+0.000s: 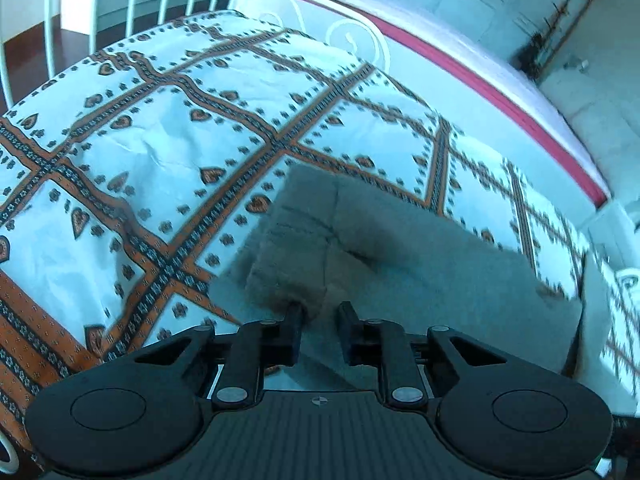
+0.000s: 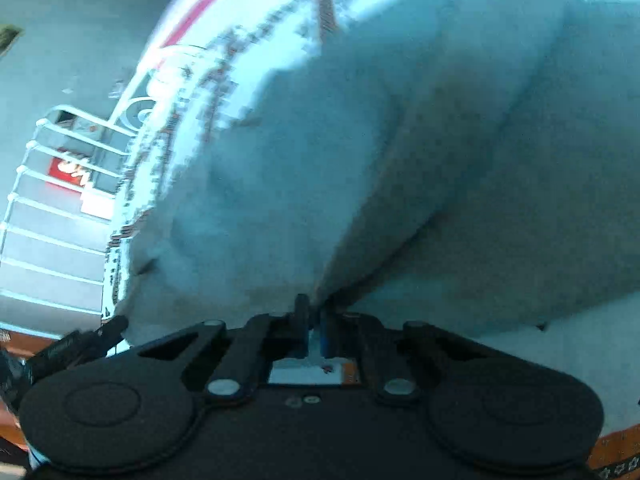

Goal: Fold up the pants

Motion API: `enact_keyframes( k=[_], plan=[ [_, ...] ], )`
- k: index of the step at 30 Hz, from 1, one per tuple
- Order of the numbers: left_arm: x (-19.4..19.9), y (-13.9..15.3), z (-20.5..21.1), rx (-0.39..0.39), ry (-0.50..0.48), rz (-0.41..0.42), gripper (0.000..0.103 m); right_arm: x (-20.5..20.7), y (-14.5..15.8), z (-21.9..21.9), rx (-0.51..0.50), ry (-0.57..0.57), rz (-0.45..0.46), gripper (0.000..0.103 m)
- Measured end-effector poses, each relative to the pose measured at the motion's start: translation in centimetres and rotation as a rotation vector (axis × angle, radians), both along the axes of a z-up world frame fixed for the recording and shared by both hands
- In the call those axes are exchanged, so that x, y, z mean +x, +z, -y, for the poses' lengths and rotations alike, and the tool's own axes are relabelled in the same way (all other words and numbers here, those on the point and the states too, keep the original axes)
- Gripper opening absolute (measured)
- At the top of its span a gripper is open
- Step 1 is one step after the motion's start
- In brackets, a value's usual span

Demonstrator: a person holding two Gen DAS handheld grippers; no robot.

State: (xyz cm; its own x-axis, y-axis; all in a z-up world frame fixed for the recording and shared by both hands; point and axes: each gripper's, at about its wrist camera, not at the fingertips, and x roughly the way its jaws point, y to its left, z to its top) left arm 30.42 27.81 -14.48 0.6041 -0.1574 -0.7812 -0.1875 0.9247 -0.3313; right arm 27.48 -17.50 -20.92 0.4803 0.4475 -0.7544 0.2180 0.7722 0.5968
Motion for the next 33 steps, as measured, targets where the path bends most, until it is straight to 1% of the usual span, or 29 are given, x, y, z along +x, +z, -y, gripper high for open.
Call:
enact_keyframes(
  k=[1, 3, 5, 6, 7, 8, 10, 11, 13, 14, 15, 16, 17, 18, 19, 21, 23, 24, 26, 28, 29, 30, 31, 32, 33],
  plan=[
    [0.1, 0.3, -0.4, 0.008, 0.013, 0.016, 0.013, -0.3, 0.7, -0.5, -0.021, 0.013, 0.036, 0.000],
    [0.4, 1.0, -1.4, 0.012, 0.034, 0.049, 0.012, -0.6, 2.1, -1.1, -0.036, 0.028, 0.094, 0.000],
    [0.8, 1.5, -2.2, 0.023, 0.050, 0.064, 0.012, -0.9, 3.4, -1.7, -0.029, 0.032, 0.143, 0.000],
    [0.8, 1.5, -2.5, 0.020, 0.062, 0.052, 0.012, -1.0, 3.7, -1.8, -0.015, 0.033, 0.157, 0.000],
    [0.9, 1.2, -2.9, -0.006, 0.066, 0.023, 0.012, -1.1, 3.7, -2.0, -0.009, 0.043, 0.162, 0.000],
    [0.8, 0.7, -3.0, -0.040, 0.055, -0.020, 0.013, -1.2, 3.6, -2.1, -0.024, 0.050, 0.157, 0.000],
    [-0.1, -0.1, -2.5, -0.048, 0.041, -0.070, 0.013, -1.3, 2.8, -2.3, -0.068, 0.072, 0.138, 0.000],
    [-0.3, -0.4, -2.2, -0.066, 0.024, -0.093, 0.013, -1.5, 2.2, -2.0, -0.080, 0.071, 0.128, 0.000],
    [-0.5, -1.2, -1.6, -0.107, 0.036, -0.127, 0.015, -1.7, 1.0, -1.7, -0.064, 0.066, 0.093, 0.000],
    [-0.6, -1.5, -1.6, -0.137, 0.050, -0.123, 0.018, -1.5, 1.1, -2.0, -0.065, 0.064, 0.089, 0.000],
    [-0.5, -1.7, -1.6, -0.176, 0.070, -0.116, 0.029, -1.3, 1.0, -2.1, -0.069, 0.066, 0.088, 0.000],
    [-0.4, -1.9, -1.6, -0.206, 0.093, -0.110, 0.038, -1.3, 0.8, -2.2, -0.069, 0.067, 0.090, 0.000],
    [-0.3, -2.1, -1.5, -0.230, 0.107, -0.104, 0.055, -1.4, 0.7, -2.2, -0.063, 0.065, 0.090, 0.003],
    [-0.3, -2.3, -1.3, -0.252, 0.116, -0.100, 0.065, -1.4, 0.7, -2.1, -0.055, 0.064, 0.089, 0.005],
    [-0.2, -2.4, -1.0, -0.260, 0.120, -0.098, 0.067, -1.3, 0.8, -2.1, -0.048, 0.064, 0.086, 0.005],
    [-0.2, -2.4, -0.1, -0.229, 0.127, -0.106, 0.069, -1.1, 1.3, -2.1, -0.044, 0.064, 0.084, 0.006],
    [-0.8, -2.1, -0.2, -0.183, 0.173, -0.097, 0.071, -1.1, 1.3, -1.8, -0.042, 0.057, 0.083, 0.006],
    [-0.9, -2.2, -0.5, -0.177, 0.192, -0.091, 0.071, -1.0, 1.3, -1.9, -0.040, 0.057, 0.084, 0.006],
    [-0.9, -2.7, -0.9, -0.202, 0.183, -0.098, 0.071, -0.8, 1.1, -1.8, -0.050, 0.063, 0.086, 0.006],
    [-0.8, -2.9, -0.8, -0.228, 0.173, -0.068, 0.071, -0.8, 0.9, -1.9, -0.052, 0.071, 0.082, 0.006],
    [-0.8, -2.7, -0.7, -0.228, 0.175, -0.043, 0.066, -0.9, 0.8, -2.0, -0.055, 0.070, 0.083, 0.004],
    [-0.7, -2.5, -0.5, -0.213, 0.176, -0.025, 0.057, -0.9, 0.7, -2.0, -0.061, 0.070, 0.086, 0.004],
    [-0.6, -2.3, -0.3, -0.196, 0.179, -0.013, 0.051, -1.0, 0.7, -2.1, -0.061, 0.071, 0.084, 0.004],
    [-0.5, -2.2, -0.3, -0.180, 0.181, -0.002, 0.039, -1.0, 0.6, -2.0, -0.058, 0.067, 0.080, 0.003],
    [-0.4, -2.0, -0.3, -0.162, 0.181, 0.004, 0.030, -1.0, 0.5, -1.9, -0.055, 0.063, 0.078, 0.003]
  ],
)
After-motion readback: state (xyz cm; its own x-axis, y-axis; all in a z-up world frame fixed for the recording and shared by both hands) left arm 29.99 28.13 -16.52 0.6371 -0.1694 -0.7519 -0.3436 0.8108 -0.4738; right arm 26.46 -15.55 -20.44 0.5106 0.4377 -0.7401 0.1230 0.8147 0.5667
